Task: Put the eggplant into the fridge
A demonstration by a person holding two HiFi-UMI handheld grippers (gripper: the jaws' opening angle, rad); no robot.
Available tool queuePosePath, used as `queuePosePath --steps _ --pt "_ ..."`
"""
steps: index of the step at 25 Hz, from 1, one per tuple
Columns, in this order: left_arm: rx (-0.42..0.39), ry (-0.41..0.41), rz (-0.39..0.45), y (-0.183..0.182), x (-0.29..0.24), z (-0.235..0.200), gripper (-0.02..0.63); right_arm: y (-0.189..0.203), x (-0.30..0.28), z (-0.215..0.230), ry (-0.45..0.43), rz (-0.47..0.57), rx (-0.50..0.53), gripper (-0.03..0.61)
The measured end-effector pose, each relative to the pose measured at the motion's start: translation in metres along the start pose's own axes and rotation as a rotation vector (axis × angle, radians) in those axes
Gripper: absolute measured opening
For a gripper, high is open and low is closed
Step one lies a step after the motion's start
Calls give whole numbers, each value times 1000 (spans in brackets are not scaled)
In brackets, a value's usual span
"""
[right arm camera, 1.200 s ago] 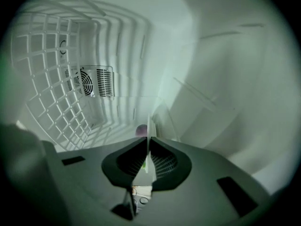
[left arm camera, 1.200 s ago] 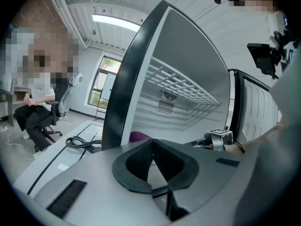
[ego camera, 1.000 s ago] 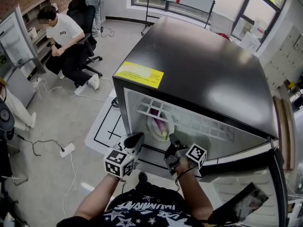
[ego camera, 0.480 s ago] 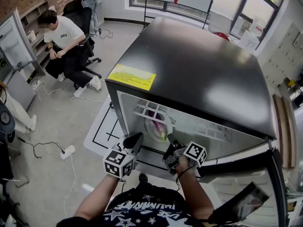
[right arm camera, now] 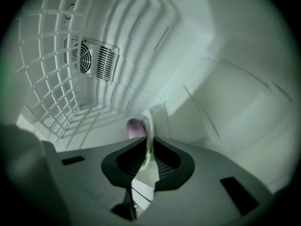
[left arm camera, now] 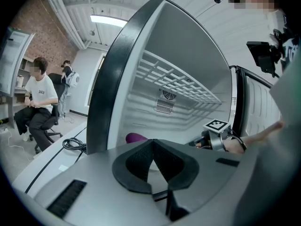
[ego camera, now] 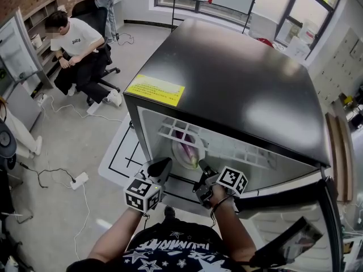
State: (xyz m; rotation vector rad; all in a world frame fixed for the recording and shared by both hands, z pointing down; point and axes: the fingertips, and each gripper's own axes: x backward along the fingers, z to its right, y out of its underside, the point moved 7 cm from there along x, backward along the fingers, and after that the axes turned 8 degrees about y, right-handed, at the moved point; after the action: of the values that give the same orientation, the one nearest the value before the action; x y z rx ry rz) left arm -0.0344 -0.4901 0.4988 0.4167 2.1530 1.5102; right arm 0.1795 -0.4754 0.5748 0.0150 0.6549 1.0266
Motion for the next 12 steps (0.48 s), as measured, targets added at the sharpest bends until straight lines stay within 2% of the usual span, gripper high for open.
queuePosePath --steps 5,7,12 --pt "1 -3 5 -1 1 2 9 -1 3 -2 32 -11 62 28" --pt "3 -5 4 0 1 2 9 -1 2 -3 33 -23 82 78" --pt "1 -6 6 0 1 5 9 -1 4 -3 49 -28 99 84"
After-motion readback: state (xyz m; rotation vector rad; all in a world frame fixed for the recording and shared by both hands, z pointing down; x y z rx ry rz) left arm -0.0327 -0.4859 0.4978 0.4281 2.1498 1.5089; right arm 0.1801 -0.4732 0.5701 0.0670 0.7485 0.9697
